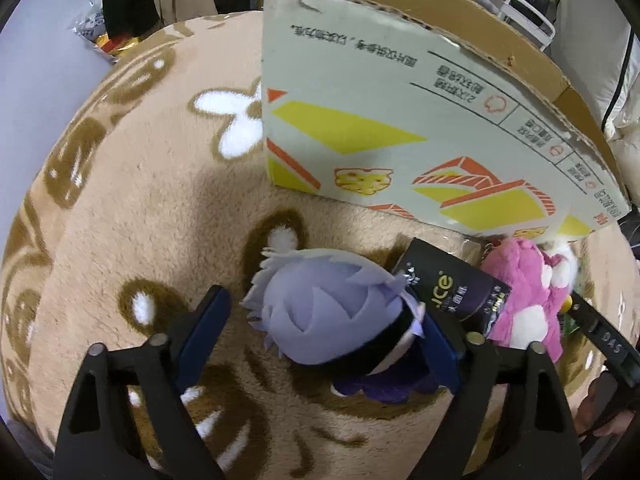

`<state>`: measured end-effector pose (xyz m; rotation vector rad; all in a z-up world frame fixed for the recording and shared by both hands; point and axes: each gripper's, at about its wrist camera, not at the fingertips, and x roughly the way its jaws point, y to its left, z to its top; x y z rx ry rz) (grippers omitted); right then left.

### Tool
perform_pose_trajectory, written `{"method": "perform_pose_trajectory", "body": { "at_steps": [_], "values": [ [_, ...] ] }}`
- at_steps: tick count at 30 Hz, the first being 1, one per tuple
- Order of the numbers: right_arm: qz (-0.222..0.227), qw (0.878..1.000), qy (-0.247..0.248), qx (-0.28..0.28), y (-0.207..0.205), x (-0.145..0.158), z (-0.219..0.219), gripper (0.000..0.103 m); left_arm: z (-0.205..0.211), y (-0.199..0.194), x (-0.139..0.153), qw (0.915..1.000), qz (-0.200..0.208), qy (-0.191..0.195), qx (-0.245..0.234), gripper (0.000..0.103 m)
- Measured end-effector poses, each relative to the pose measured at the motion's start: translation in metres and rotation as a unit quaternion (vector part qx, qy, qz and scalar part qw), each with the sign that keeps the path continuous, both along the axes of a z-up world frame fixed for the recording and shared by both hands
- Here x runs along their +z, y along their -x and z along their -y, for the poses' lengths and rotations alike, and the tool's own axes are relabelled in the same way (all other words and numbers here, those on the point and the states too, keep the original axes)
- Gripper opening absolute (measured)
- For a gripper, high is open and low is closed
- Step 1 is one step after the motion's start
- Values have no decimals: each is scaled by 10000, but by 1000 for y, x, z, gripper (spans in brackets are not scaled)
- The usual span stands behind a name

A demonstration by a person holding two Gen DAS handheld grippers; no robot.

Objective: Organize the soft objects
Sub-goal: 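Grasp the green tissue pack with the right tool while the left tool grasps the white-haired doll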

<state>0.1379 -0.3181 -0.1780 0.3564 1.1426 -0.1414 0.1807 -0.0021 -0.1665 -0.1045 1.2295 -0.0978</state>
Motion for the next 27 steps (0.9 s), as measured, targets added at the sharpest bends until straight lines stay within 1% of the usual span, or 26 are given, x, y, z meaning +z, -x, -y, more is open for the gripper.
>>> {"method": "perform_pose_trajectory", "body": {
  "at_steps": [1,3,8,14,18,22,27],
  "values": [
    [-15,10000,45,15,-1,0,-1,64,0,1,0,10000,11,45,-9,77],
    [-49,9999,151,35,0,0,-3,61,-1,1,-1,9999,46,128,-12,74],
    [7,9999,169,26,3,3,-4,60,-5,5,-2,9996,82,267,49,68],
    [108,9999,59,9,11,6,0,60,2,17,3,9997,224,91,-26,65],
    [238,9997,6,10,17,15,0,60,11,26,11,9992,375,-128,-17,65],
    [545,9984,-21,116,25,31,-6,60,13,36,24,9981,596,-167,-1,65],
    [946,9952,-6,257,34,50,-15,60,15,51,42,9945,986,-365,1,65]
  ]
}}
